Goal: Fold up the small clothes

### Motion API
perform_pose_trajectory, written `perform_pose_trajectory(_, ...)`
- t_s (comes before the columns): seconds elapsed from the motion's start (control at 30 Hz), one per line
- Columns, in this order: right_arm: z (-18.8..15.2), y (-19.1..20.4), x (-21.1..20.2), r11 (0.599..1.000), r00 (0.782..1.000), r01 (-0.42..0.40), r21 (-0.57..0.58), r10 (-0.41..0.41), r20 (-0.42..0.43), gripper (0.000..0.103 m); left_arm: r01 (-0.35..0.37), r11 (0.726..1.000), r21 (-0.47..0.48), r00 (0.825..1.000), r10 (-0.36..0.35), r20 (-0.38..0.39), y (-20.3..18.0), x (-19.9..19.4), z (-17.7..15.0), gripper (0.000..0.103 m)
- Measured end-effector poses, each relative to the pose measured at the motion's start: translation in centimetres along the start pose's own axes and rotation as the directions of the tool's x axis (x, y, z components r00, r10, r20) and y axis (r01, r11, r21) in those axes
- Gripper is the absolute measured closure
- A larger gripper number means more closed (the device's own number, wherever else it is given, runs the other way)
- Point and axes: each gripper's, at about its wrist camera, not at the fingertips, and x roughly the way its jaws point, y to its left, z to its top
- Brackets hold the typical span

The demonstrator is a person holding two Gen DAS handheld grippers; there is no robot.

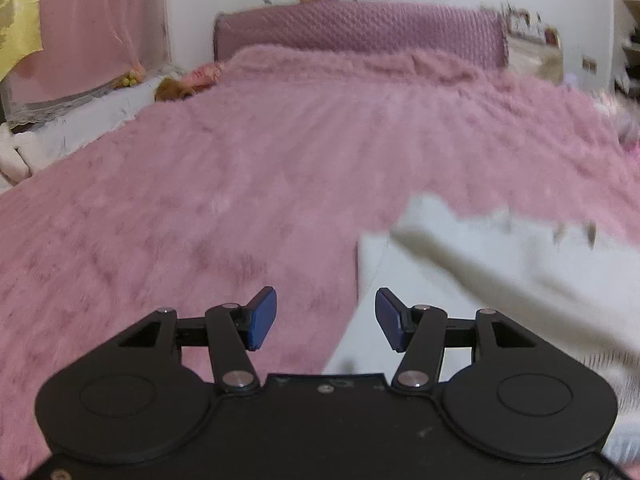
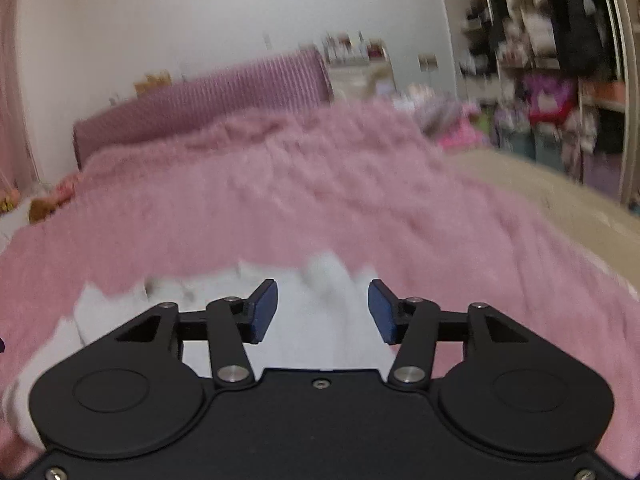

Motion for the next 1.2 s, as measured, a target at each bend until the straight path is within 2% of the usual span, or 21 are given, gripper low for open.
perform_pose_trajectory(0.07, -1.6, -1.1, -0.1, 0.999, 0.997, 0.016, 0.034, -0.013, -0.072, 0.056, 0.04, 0.998, 0.04, 0.997, -0.038, -0.065, -0.3, 0.4, -1.2, 0.047)
perform_pose_trajectory(0.23, -3.8, -2.3, -0.1, 0.998, 0.984, 0.061, 0.007, -0.059, -0.169, 0.056, 0.036, 0.994, 0.104, 0.991, -0.022, -0.131, -1.2, 1.6, -3.2, 0.046)
perform_pose_trajectory(0.3, -4.0, -2.5, 0.0, 0.998, 0.98, 0.063, -0.007, -0.063, -0.189, 0.056, 0.024, 0.995, 0.099, 0.989, -0.009, -0.15, -0.9, 2.3, -3.7, 0.044)
perform_pose_trajectory(0.43, -4.1, -2.7, 0.0, 0.998, 0.978, 0.059, 0.002, -0.058, -0.202, 0.056, 0.083, 0.996, 0.032, 0.986, -0.078, -0.145, 0.5, 3.0, -3.7, 0.044)
perform_pose_trajectory(0.47, -4.1, -2.8, 0.1, 0.998, 0.978, 0.058, 0.0, -0.057, -0.203, 0.055, 0.099, 0.995, 0.029, 0.986, -0.094, -0.139, 0.5, 3.1, -3.8, 0.051)
perform_pose_trajectory(0.5, -4.2, -2.7, 0.0, 0.998, 0.977, 0.057, -0.007, -0.058, -0.203, 0.055, 0.118, 0.993, 0.019, 0.982, -0.114, -0.149, 0.8, 3.4, -3.7, 0.084)
perform_pose_trajectory(0.53, -4.4, -2.6, 0.0, 0.998, 0.977, 0.057, -0.019, -0.06, -0.206, 0.055, 0.135, 0.991, -0.009, 0.977, -0.134, -0.168, 0.9, 3.8, -3.7, 0.097)
perform_pose_trajectory(0.57, -4.6, -2.6, -0.1, 0.998, 0.976, 0.06, -0.031, -0.065, -0.209, 0.055, 0.141, 0.989, -0.035, 0.972, -0.146, -0.187, 1.1, 3.9, -3.8, 0.1)
perform_pose_trajectory(0.73, -4.9, -3.0, -0.5, 0.998, 0.976, 0.056, -0.028, -0.06, -0.21, 0.055, 0.148, 0.989, -0.013, 0.982, -0.148, -0.12, 1.5, 0.2, -3.3, 0.1)
perform_pose_trajectory(0.87, -5.2, -3.9, -1.1, 0.998, 0.971, 0.061, -0.003, -0.06, -0.231, 0.055, 0.14, 0.988, -0.061, 0.985, -0.145, -0.095, 2.9, -3.3, -4.2, 0.1)
perform_pose_trajectory(0.97, -5.5, -4.4, -1.3, 0.998, 0.968, 0.063, -0.012, -0.064, -0.241, 0.052, 0.131, 0.99, -0.061, 0.974, -0.14, -0.179, 3.3, -3.2, -5.9, 0.099)
perform_pose_trajectory(1.03, -5.6, -4.7, -1.2, 0.998, 0.966, 0.065, -0.021, -0.068, -0.249, 0.05, 0.11, 0.994, -0.014, 0.969, -0.111, -0.219, 2.4, -2.8, -6.6, 0.099)
perform_pose_trajectory(1.1, -5.6, -5.3, -1.0, 0.999, 0.964, 0.044, -0.012, -0.046, -0.261, 0.049, 0.102, 0.995, 0.011, 0.97, -0.097, -0.222, 1.8, -2.7, -6.7, 0.099)
perform_pose_trajectory(1.2, -5.7, -5.6, -0.6, 1.0, 0.96, 0.003, 0.007, -0.001, -0.279, 0.05, 0.111, 0.994, -0.012, 0.971, -0.111, -0.213, 2.0, -2.6, -6.8, 0.099)
